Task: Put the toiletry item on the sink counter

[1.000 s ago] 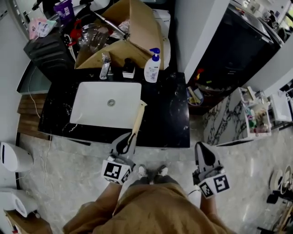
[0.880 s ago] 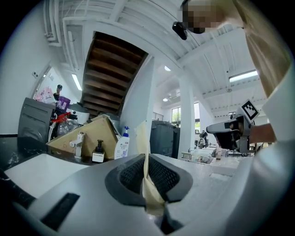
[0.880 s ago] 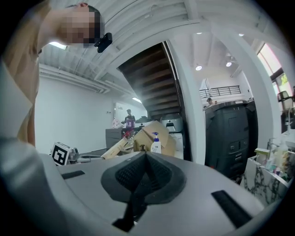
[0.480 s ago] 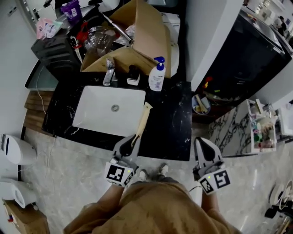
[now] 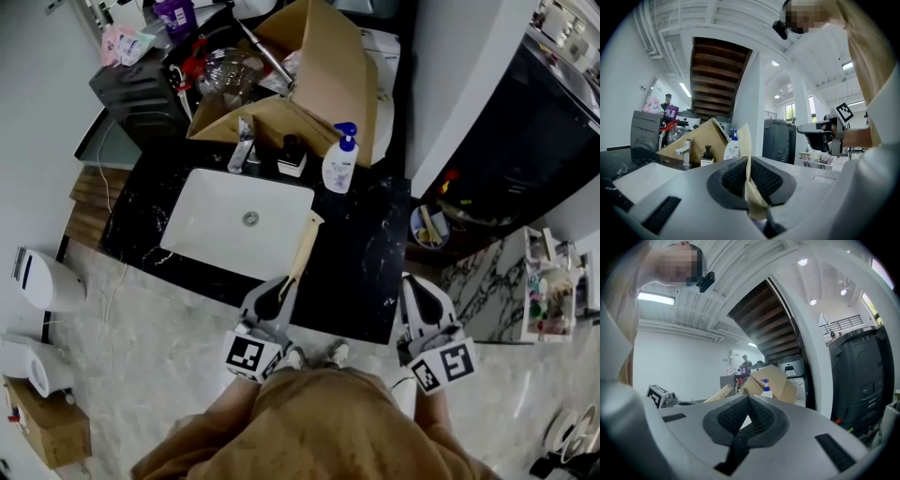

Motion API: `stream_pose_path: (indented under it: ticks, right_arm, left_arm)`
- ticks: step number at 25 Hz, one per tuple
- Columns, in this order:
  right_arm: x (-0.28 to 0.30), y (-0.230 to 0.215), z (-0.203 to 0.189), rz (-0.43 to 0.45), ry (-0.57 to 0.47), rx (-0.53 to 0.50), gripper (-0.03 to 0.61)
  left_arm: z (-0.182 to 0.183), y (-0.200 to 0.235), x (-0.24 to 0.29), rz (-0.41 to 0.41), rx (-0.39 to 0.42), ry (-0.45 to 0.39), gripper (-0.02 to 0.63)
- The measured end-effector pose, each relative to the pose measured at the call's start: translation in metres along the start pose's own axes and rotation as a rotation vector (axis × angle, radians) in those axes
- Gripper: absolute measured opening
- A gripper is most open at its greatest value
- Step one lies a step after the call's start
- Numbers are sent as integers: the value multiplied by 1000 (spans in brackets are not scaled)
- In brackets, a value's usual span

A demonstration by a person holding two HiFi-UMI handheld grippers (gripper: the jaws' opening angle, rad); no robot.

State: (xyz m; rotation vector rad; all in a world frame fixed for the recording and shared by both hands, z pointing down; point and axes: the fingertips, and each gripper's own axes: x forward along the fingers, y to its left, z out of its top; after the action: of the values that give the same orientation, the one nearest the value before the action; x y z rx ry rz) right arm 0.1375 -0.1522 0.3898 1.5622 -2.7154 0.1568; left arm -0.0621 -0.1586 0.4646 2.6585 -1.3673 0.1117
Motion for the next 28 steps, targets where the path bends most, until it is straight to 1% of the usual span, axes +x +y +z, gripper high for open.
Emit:
stream_pose_path:
  ticks: [5, 7, 10, 13, 19, 22, 25, 28]
  right_arm:
    - [1, -7, -2, 13, -6, 14, 3]
    - [-2, -10, -3, 8, -7, 19, 3]
    - [-7, -15, -6, -2, -1, 25, 3]
    - [-14, -20, -8, -12, 1, 29, 3]
    - [-26, -28, -9, -32, 4, 36, 3]
    - [-31, -30, -11, -33, 3, 39, 3]
    - [-35, -32, -11, -33, -3, 38, 3]
    - [-39, -35, -10, -36, -7, 42, 3]
  left_arm:
    - [-8, -5, 18, -8, 10, 50, 20]
    - [-17, -9, 30, -34, 18, 90, 20]
    - [-32, -16, 50, -65, 47, 110, 20]
    - [-43, -18, 66, -70, 67, 138, 20]
    - [-60, -20, 95, -90, 98, 235, 20]
    - [-71, -21, 109, -101, 128, 282, 20]
    - [-82, -21, 120, -98, 165, 321, 20]
    - [-91, -20, 130, -88, 171, 355, 20]
